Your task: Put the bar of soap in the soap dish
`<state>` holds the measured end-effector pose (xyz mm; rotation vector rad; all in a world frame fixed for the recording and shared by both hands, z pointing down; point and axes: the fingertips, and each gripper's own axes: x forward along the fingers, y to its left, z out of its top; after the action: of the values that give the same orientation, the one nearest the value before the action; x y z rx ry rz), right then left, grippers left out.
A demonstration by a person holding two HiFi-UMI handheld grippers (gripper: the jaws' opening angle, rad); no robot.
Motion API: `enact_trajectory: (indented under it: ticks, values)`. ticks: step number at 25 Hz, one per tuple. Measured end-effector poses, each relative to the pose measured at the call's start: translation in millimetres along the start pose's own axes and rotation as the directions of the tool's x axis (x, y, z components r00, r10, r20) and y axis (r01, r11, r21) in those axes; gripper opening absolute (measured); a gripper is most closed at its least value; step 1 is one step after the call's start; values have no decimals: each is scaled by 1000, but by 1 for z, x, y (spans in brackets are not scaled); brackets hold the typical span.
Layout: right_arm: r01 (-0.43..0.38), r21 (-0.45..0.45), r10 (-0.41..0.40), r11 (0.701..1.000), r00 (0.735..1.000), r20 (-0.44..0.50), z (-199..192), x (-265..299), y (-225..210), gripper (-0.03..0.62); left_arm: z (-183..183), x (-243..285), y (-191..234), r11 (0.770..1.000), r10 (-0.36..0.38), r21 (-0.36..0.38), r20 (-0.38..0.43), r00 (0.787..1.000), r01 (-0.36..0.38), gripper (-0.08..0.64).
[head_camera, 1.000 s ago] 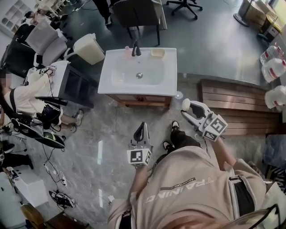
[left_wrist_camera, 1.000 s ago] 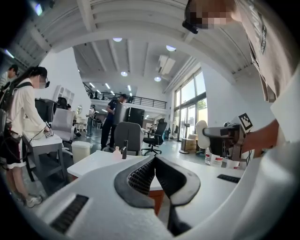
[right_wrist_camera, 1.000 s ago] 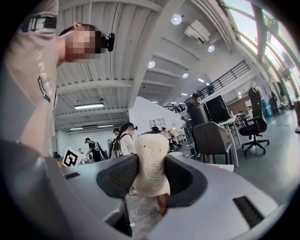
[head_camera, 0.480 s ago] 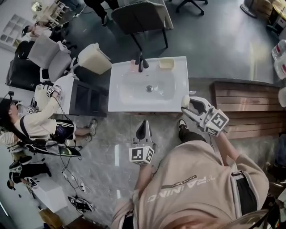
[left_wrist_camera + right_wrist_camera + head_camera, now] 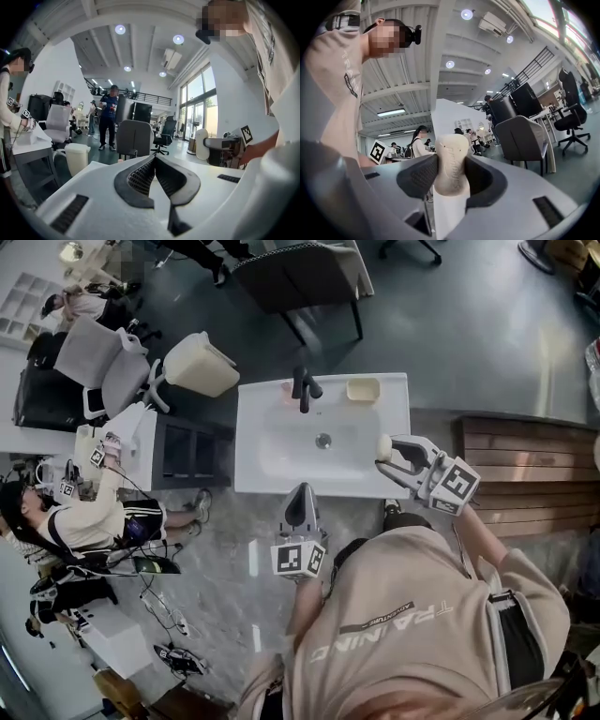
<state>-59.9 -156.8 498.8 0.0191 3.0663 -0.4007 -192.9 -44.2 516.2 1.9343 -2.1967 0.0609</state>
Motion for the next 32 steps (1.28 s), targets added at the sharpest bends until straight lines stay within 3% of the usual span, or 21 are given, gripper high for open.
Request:
enact_trajectory:
  ticks: [7, 14, 21, 25, 28, 32]
  values:
    - [29, -16, -30, 999, 999, -42, 2, 30, -22, 183, 1, 33, 26, 999, -33, -44, -14, 999, 33, 11]
    - [185, -40, -185, 982, 983, 0, 23, 64, -57, 183, 18, 91, 57, 980, -197, -31, -15, 980, 196, 11]
    - [355, -77, -355, 932, 935, 16, 34, 102, -76, 183, 41, 147, 90, 922, -387, 0, -22, 922, 388, 11]
    - [443, -92, -445, 892, 895, -8, 24, 102, -85, 183, 37, 161, 76, 865, -502, -19, -34, 864, 502, 11]
    - [474, -142, -485, 869, 873, -51, 12, 101, -90, 183, 34, 169, 67, 830, -557, -14, -47, 829, 557, 11]
    - [477, -235, -514, 847, 847, -136, -1, 99, -97, 183, 35, 177, 58, 813, -582, -16, -62, 811, 582, 11]
